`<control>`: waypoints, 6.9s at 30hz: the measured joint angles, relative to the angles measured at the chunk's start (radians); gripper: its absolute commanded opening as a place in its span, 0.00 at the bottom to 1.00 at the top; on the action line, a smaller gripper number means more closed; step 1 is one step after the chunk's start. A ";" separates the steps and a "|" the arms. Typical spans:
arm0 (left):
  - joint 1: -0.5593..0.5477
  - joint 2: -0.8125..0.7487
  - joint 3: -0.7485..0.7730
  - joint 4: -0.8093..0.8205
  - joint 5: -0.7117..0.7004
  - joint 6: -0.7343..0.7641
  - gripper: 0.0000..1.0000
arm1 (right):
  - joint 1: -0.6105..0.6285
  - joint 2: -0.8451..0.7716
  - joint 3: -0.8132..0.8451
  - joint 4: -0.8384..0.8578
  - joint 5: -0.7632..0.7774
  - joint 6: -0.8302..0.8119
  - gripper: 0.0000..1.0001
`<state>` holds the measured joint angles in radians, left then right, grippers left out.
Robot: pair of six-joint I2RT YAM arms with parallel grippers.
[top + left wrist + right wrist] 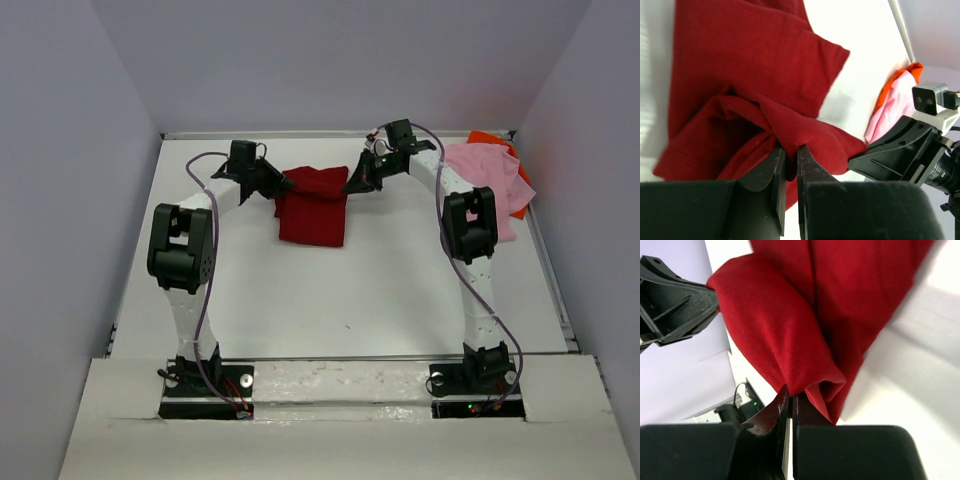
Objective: Fold and stack the t-shirts
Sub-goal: Fold the long partially folded tshirt into a neat square
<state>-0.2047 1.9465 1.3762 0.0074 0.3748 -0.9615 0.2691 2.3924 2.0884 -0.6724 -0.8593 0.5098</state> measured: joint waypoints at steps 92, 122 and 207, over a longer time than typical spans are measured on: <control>-0.129 -0.116 -0.008 -0.388 -0.075 0.092 0.99 | 0.209 0.180 0.054 0.128 0.141 0.042 0.00; -0.186 -0.393 -0.158 -0.465 -0.117 0.010 0.99 | 0.330 -0.356 -0.726 -0.055 0.281 -0.042 0.00; -0.199 -0.163 -0.638 0.865 -0.039 -0.594 0.96 | 0.372 -0.456 -0.815 -0.074 0.312 0.019 0.00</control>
<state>-0.4038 1.7836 0.7380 0.8722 0.3363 -1.5551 0.6415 1.9362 1.2736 -0.7460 -0.5468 0.5285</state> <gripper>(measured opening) 0.951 0.010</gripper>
